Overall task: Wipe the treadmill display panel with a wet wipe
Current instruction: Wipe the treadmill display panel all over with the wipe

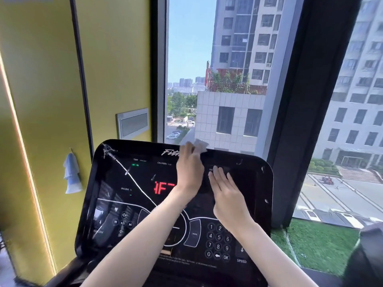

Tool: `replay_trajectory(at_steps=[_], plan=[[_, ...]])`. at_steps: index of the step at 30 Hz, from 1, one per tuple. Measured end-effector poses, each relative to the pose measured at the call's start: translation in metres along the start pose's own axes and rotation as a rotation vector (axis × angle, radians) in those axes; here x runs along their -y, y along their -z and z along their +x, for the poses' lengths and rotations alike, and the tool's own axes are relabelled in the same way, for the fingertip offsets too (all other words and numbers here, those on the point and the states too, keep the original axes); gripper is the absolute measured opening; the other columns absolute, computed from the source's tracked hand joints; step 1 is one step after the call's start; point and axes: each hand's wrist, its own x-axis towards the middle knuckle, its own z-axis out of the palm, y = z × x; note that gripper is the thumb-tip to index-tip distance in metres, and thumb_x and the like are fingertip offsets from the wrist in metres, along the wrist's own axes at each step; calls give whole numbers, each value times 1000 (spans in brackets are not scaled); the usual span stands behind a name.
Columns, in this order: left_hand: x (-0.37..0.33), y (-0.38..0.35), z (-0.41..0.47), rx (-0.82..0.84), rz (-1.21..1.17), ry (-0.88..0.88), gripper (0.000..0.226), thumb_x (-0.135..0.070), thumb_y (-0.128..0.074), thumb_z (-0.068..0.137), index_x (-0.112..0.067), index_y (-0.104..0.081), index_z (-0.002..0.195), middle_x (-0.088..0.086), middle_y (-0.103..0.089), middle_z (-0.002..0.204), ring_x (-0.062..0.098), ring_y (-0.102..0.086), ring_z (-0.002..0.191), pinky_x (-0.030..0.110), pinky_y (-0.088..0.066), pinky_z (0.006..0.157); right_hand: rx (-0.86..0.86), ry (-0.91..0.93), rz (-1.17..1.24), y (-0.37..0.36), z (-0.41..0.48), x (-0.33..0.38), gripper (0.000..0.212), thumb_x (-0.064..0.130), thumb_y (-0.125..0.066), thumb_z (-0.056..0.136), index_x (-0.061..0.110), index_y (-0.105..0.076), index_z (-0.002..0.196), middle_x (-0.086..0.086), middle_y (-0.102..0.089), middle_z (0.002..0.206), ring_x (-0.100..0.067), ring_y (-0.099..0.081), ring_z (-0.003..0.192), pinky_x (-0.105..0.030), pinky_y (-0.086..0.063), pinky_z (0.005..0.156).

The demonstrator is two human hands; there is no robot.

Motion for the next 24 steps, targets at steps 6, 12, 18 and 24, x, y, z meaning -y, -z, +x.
replay_trajectory(at_steps=[6,12,18,24], plan=[[14,-1,6,-33,-104,89,38,10,-46,86,-10,-59,115,8,-50,92,24,-51,85,24,-43,67,26,47,165,8,-2,-12,79,-12,-49,73,5,-24,145,-7,-13,154,-13,-2,142,-30,-1,115],[-13,-7,-6,80,-158,-103,37,7,-49,88,-10,-57,120,6,-52,94,23,-52,88,28,-48,71,-48,-119,164,11,-27,-20,79,-16,-50,70,2,-27,144,-13,-22,153,-20,-14,143,-33,-14,116],[1,-4,2,-136,-320,342,39,-6,-44,97,-18,-50,134,2,-46,93,17,-49,78,24,-44,74,-51,-172,164,8,-38,-31,72,-11,-50,77,1,-27,143,-12,-20,152,-22,-18,142,-37,-19,115],[-35,-24,-9,211,-242,-196,30,1,-45,93,-11,-59,117,1,-45,88,16,-47,81,32,-49,74,-61,-188,192,6,-35,-33,70,-8,-47,78,4,-28,144,-8,-18,154,-17,-11,143,-33,-10,116]])
